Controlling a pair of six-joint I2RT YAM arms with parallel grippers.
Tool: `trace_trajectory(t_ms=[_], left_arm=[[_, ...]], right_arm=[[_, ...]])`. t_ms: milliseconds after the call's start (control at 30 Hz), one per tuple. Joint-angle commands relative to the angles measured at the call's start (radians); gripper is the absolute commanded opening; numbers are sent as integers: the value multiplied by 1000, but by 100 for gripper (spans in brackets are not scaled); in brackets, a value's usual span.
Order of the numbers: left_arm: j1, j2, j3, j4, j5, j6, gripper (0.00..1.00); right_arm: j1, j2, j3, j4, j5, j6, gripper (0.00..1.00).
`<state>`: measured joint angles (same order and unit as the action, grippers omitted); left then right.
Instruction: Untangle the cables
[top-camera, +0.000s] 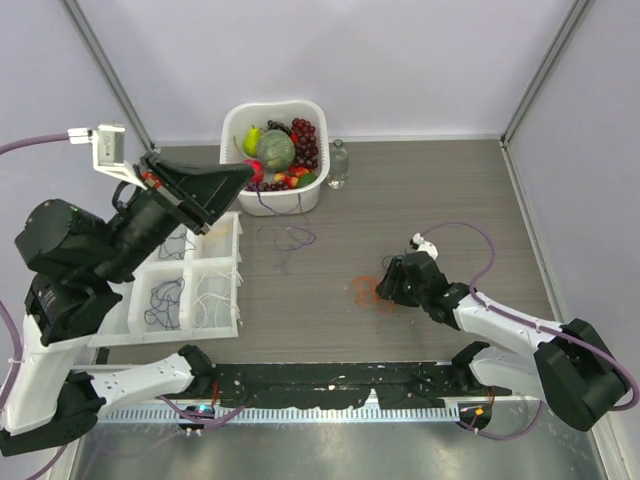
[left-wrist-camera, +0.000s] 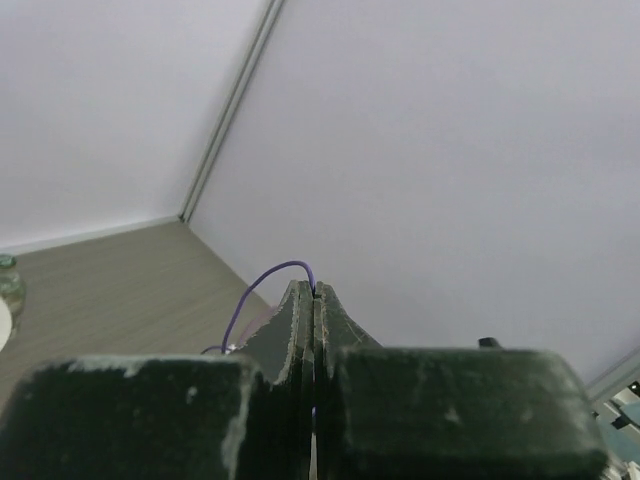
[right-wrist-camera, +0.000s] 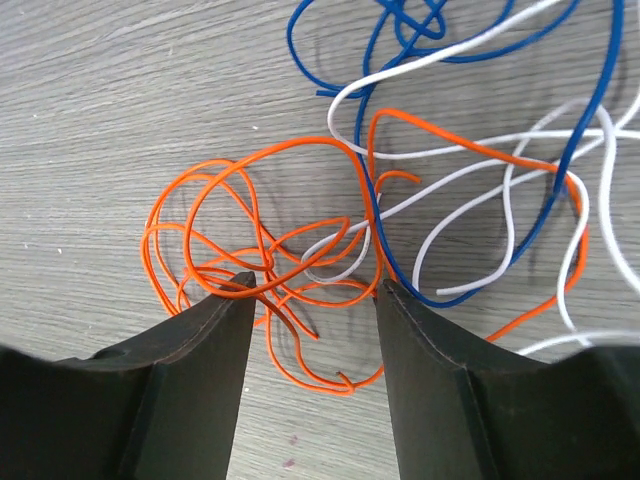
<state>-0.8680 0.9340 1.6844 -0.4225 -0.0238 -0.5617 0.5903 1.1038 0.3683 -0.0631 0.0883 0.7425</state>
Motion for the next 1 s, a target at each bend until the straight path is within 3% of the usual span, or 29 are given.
trace_trajectory(t_ms=[0, 233, 500, 700, 967], left_arm=[[1, 37, -44, -130, -39, 32, 0], [1, -6, -222, -133, -90, 26, 0], [1, 32, -477, -242, -249, -1, 0], [1, 129, -692, -145, -239, -10, 0], [1, 385, -675, -79, -183, 22, 2]], right_arm=[[-9, -56, 69, -98, 54, -78, 58], [-9, -119, 190, -260, 34, -207, 64], [-9, -238, 271, -323, 48, -278, 68], [-20, -249, 228, -287, 90, -284, 71], [-21, -254, 216, -265, 68, -293, 71]])
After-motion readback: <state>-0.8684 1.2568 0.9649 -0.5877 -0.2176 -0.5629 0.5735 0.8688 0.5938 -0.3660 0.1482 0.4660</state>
